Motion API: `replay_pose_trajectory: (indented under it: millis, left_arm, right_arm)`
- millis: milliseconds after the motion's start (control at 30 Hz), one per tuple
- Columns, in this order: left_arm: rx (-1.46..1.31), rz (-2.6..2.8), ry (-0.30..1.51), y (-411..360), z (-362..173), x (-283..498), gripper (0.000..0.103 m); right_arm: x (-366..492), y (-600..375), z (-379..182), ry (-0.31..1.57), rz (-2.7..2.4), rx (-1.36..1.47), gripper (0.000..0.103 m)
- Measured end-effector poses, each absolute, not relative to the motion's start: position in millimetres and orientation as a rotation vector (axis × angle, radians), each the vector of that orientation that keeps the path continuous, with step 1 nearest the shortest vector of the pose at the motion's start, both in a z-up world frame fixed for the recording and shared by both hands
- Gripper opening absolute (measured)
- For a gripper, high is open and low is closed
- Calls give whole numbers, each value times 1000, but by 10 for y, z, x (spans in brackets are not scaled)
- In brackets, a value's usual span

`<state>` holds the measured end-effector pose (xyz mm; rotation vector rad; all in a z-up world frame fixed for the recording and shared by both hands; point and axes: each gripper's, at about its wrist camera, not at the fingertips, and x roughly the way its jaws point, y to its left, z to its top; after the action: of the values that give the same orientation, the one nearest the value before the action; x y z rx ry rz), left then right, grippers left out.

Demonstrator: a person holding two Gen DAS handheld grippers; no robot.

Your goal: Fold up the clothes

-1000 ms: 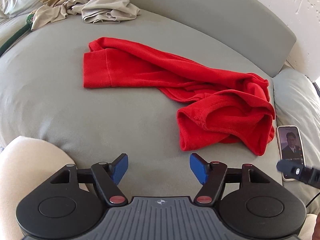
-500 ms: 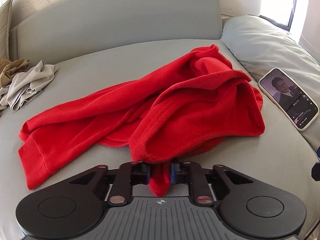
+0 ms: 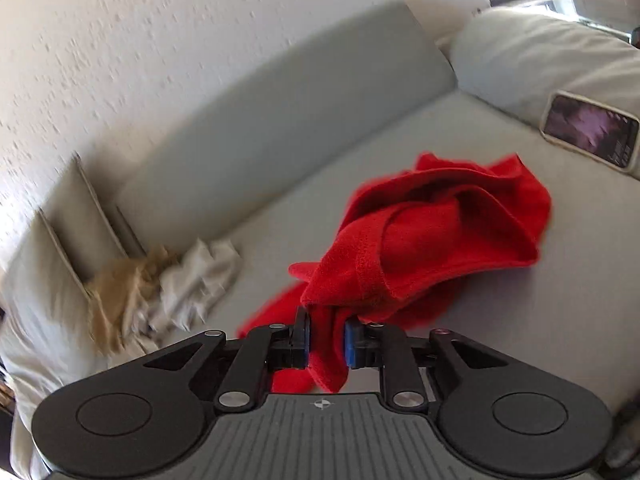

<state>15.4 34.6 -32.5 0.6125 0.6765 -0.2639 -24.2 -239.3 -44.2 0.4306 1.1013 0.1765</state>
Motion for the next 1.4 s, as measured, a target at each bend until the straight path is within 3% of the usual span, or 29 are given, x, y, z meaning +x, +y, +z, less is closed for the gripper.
replay_pose_trajectory:
  millis: [67,167,333,400,533,600,700,1233,1267,1300,1333,1400]
  left_arm:
    - [513,-286,742,386,-342,4,41]
    - [265,-260,799,482,-286,-68,57]
    - [-93,-192,873,588,-351,-15,70]
    - [-86,-171,907,579,-403,-2,70]
    - [-102,-138,966,623,-495,17,70]
    - [-148,-128,988,682,-534,27,70]
    - [-152,-127,999,678,-563,49,70]
    - [-157,-139,1029,562,-661,114,70]
    - [-160,-135,1027,567,-655,111,70]
    - [-162,-131,1026,571,-648,109,70]
    - [-162,-128,1023,576,-639,101,70]
    - [-163,-124,1016,587,-619,84,70]
  right_arm:
    - [-244,-2392,-442,1100,195,452,80]
    - [-229,-2422,-430,1079,225,528,88]
    - [-39,-2453,-519,1025,272,733,85]
    - [55,-2446,-575,987,261,771,75]
    - [224,-2576,-798,930,131,885,69]
    - [329,-2687,-986,935,78,940,56]
    - [490,-2803,-1225,932,45,989,44]
    - [814,-2394,-1363,765,253,587,44]
    - [827,-2366,-1342,776,242,561,40]
    - [829,-2342,-1309,793,211,524,15]
    - [829,-2321,-1276,809,180,489,5]
    - [766,-2404,-1213,819,160,546,5]
